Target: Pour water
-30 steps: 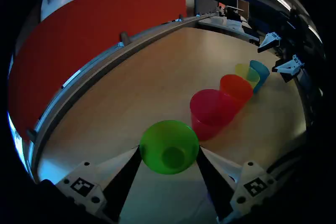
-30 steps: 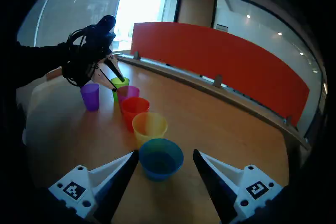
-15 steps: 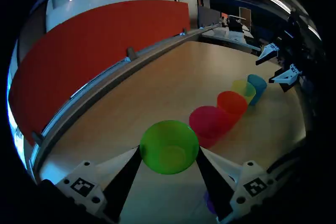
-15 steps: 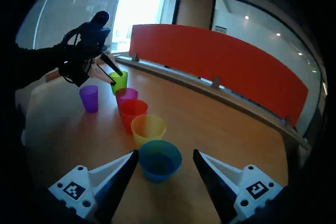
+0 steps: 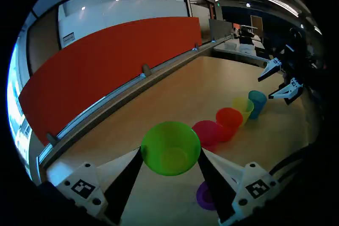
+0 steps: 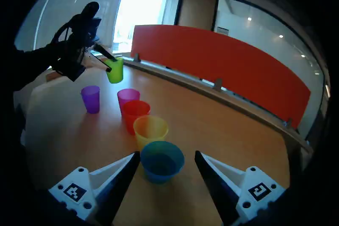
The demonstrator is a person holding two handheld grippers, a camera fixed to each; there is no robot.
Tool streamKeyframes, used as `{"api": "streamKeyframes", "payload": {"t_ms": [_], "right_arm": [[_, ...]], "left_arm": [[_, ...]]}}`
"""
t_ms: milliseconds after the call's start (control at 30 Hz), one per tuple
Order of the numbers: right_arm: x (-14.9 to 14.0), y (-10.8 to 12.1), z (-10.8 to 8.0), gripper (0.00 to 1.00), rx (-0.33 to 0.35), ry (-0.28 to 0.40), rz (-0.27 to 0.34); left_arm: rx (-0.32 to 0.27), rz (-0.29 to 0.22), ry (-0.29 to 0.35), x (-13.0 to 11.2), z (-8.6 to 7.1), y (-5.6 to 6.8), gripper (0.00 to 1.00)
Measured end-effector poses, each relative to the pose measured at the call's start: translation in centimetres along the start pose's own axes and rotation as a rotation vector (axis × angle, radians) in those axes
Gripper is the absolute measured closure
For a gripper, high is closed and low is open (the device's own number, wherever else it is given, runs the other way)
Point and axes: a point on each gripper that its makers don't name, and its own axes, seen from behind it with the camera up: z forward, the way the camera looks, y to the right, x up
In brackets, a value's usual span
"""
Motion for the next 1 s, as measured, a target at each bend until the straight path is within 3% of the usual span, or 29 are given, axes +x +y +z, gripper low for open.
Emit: {"api": "streamKeyframes", "payload": {"t_ms": [600,1000], "right_arm": [[-2.3,-0.4,1.1,0.0,0.025,-0.037,0.028],[-3.3,-0.8,2.2,0.0,0.05,-0.054,0.05]], "left_arm": [[0.018,-0.042,0.077,3.4,-5.7,3.2,0.13],[0.036,-0.1,0.076,2.6,-8.2,3.6,0.13]]}}
